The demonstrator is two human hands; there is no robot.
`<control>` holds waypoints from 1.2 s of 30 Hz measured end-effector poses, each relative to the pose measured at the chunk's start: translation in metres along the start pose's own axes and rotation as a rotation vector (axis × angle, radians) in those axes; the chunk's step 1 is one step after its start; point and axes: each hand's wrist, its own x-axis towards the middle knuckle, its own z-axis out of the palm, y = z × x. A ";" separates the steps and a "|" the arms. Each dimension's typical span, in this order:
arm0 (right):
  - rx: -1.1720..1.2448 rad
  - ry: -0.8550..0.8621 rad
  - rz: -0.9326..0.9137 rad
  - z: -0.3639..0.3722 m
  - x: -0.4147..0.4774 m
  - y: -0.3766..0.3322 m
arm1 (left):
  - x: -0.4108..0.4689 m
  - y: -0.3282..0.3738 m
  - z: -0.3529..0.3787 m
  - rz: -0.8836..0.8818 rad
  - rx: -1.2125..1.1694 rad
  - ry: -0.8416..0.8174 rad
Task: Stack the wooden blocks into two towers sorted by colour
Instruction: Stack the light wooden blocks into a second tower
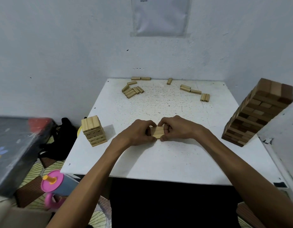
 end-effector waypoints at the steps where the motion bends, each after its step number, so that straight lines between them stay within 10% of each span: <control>1: -0.001 0.000 0.002 0.000 0.000 0.000 | 0.000 0.000 0.000 0.002 -0.001 -0.002; 36: 0.057 0.363 -0.383 0.018 -0.026 0.013 | -0.022 -0.009 0.002 0.252 -0.036 0.271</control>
